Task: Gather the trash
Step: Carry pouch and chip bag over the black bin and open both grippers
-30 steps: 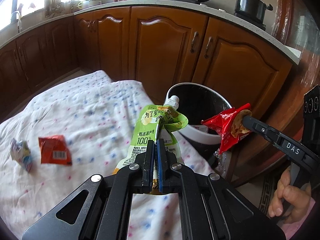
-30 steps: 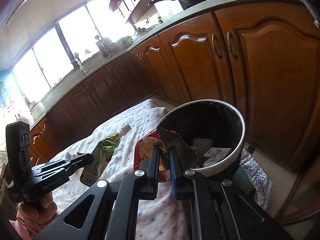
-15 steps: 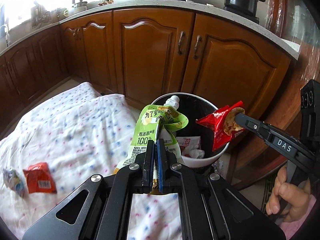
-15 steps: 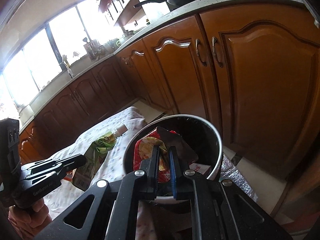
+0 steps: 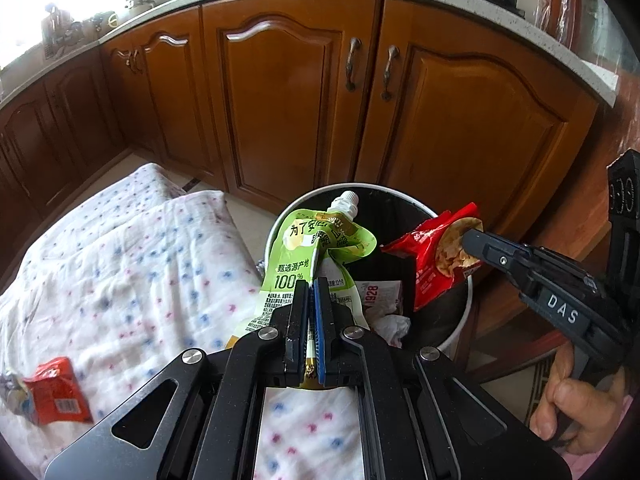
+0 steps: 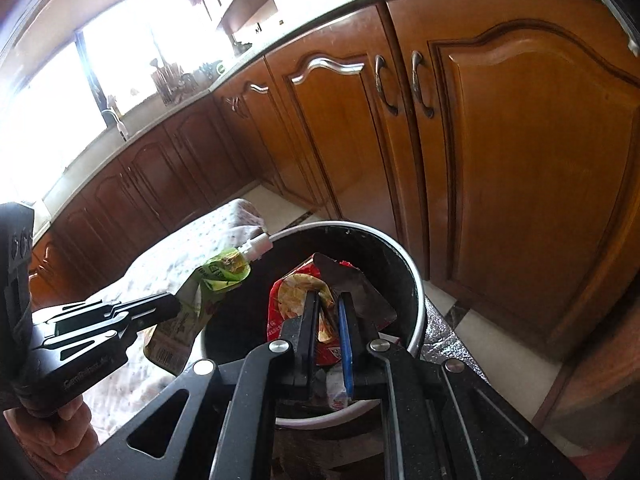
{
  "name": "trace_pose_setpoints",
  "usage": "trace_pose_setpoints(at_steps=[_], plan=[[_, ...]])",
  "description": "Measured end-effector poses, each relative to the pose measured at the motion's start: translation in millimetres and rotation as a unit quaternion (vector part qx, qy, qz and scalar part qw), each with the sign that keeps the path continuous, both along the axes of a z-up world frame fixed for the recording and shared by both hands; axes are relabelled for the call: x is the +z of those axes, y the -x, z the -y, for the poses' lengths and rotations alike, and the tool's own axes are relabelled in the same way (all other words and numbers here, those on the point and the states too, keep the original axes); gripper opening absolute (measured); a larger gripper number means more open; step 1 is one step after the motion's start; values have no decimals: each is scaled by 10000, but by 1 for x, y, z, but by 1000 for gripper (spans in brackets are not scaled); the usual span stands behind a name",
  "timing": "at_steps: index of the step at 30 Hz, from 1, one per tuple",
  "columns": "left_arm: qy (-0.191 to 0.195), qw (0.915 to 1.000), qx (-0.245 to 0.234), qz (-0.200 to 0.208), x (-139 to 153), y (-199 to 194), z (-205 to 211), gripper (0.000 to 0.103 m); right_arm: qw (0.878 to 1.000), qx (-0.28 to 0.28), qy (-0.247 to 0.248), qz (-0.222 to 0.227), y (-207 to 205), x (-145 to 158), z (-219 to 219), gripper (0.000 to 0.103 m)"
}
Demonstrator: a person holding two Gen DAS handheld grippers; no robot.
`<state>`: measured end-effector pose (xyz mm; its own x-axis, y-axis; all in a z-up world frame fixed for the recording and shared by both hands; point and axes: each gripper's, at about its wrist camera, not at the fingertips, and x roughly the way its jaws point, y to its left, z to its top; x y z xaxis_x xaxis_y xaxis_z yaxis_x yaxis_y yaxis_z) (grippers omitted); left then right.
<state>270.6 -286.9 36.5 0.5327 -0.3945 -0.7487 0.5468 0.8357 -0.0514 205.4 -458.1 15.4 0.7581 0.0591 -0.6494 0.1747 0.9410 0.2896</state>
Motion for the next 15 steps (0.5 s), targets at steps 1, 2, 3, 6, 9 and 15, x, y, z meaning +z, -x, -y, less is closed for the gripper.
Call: trace_pose_setpoints(at_steps=[1,2,3,6,9,15], plan=[[-15,10000,-11,-9,-1,-1,1,2,10000,-6,10,-26,-2,-1,1,9],[-38,10000,-26,-34,-3,-2,5,2,10000,-2,18,-49,-3,-2,2,9],[-52,10000,-48,-40,-4,-5,8,2,10000,2,30,-80,-5,-4,2,9],[-154,9998,-108,-10,-6,-6,15,3,9998,1,80,-176,-10,-8,4,9],[-237,9996,-144,-45,-10,-10,20,3,9996,-6,83,-254,-13,-12,6,10],[-276,9993,-175,-188,-14,-20,26,4,9994,-33,48,-337,-21,-13,6,20]])
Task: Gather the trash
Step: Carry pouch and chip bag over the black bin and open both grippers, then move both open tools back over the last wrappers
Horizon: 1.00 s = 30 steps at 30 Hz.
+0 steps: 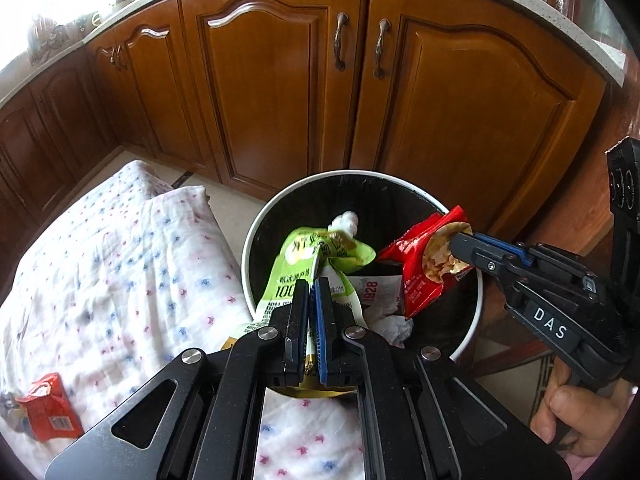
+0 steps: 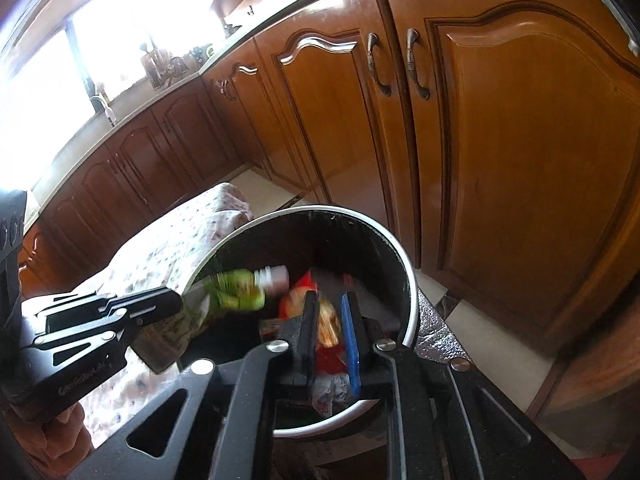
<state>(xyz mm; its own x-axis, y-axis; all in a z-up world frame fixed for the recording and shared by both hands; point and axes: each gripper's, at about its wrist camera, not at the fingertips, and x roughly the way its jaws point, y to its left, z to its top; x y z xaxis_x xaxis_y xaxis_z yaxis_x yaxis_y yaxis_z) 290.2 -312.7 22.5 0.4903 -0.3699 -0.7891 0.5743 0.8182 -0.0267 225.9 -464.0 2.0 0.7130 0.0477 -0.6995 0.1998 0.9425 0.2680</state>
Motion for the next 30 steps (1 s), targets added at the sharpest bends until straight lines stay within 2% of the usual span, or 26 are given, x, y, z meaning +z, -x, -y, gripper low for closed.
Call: trace_pose_setpoints(at_steps=[5,9,11,16,21,30], plan=[[101,9999,34,-51,2,-1,-5,10,9999,-58,-72,84,6,5,1,28],[276,9994,180,74,11,6,-19,23,9992,-114,-181,324,19,16,-3,40],[395,9988,273,84,14,8,-30,23,9987,-113,-239,426,25,19,-7,47],[620,9963,592,38,13,21,-65,23,9972,-4,-403,626,38,24,-30,54],[798,9921,959,93,8,48,-110,23,9952,247,-590,734,47,22,-62,57],[887,9843,1528,-37,-9,75,-189,23,9925,777,-778,535,52,5,-121,57]])
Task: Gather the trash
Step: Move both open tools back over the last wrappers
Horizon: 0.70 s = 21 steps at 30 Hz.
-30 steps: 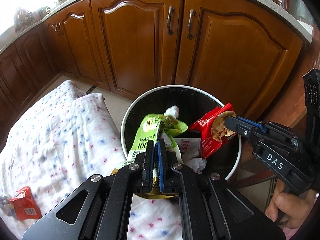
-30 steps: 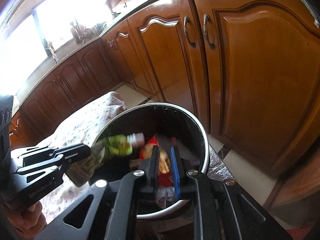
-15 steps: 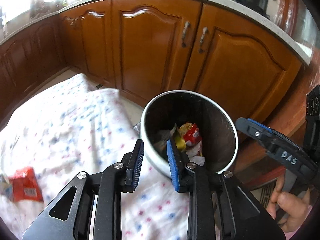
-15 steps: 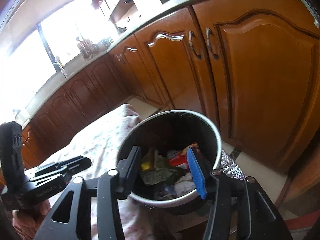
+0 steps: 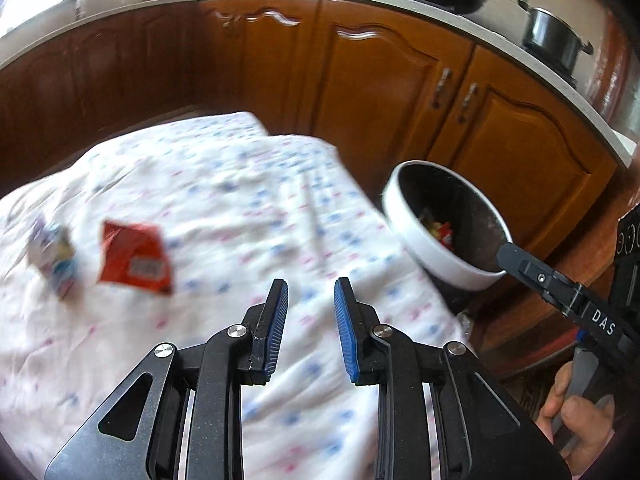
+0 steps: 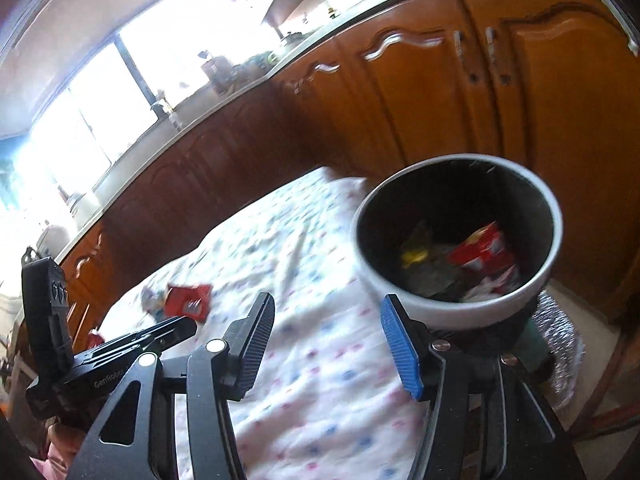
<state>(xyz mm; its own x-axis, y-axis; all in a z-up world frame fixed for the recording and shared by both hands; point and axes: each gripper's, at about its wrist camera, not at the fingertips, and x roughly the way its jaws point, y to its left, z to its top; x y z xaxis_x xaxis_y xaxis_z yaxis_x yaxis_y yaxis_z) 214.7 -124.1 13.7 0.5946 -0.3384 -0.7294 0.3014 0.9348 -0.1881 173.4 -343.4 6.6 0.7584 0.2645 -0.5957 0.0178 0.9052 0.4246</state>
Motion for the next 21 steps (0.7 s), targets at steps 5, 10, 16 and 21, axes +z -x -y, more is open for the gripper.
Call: trace_pose_setpoints(at_steps=[5,10,16,21], plan=[[29,9996,269,-83,-8,10,-34,23,9993,376,34,-82,0,-6,-32,57],[89,9979,608,-187,-14,20,-78,23,9972,727,119,-124,-5,-8,-64,57],[144,9950,961,-214,-17,26,-121,23,9945,1014,208,-130,-10,-8,-102,57],[170,9924,1196,-213,-17,27,-149,23,9915,1258,273,-165,-20,-11,-127,57]])
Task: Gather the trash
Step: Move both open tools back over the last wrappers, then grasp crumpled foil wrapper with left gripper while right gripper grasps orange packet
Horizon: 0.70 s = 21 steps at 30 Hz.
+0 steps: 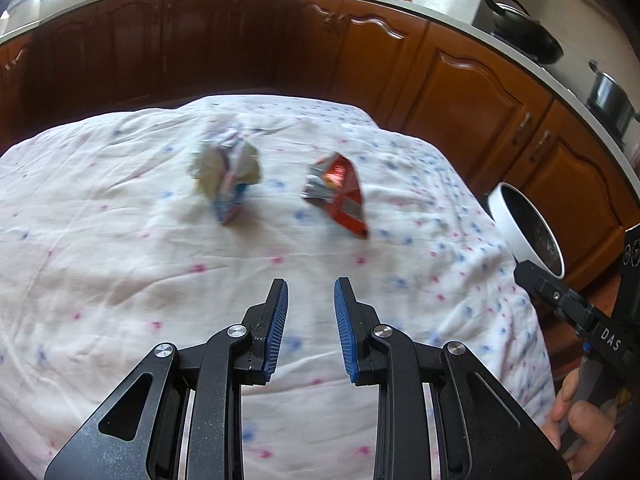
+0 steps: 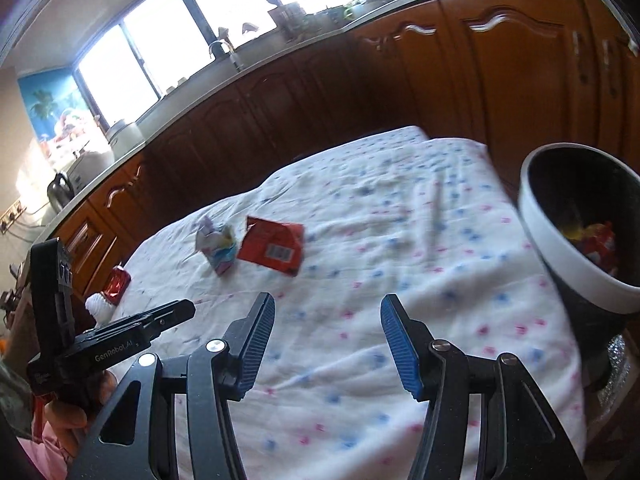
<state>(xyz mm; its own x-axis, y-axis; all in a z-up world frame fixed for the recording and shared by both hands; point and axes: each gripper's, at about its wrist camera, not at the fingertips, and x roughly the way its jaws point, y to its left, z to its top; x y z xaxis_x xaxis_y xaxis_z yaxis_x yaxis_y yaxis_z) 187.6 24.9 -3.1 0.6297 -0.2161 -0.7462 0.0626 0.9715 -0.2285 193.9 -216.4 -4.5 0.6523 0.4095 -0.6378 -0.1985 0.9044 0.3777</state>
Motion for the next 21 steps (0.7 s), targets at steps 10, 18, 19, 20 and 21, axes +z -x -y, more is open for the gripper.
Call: trace_pose_setpoints(at_steps=[10,18,19,20,21], plan=[[-3,9994,337,-66,-4,-5,-37,28,9993,365,-30,-44,-27,-2,-48,57],[-100,9980,618,-31,-1,-33,-63,50,9989,459,-90,-76,-66,-4,-78,68],[-89,9980,627,-41,-1,-37,-65,52,9988,465,-90,-104,-72,-6,-81,68],[-43,9981,616,-49,-1,-44,-67,53,9988,463,-85,-133,-77,-8,-83,68],[-18,9981,621,-58,-1,-50,-68,54,9988,455,-76,-154,-80,-9,-85,68]])
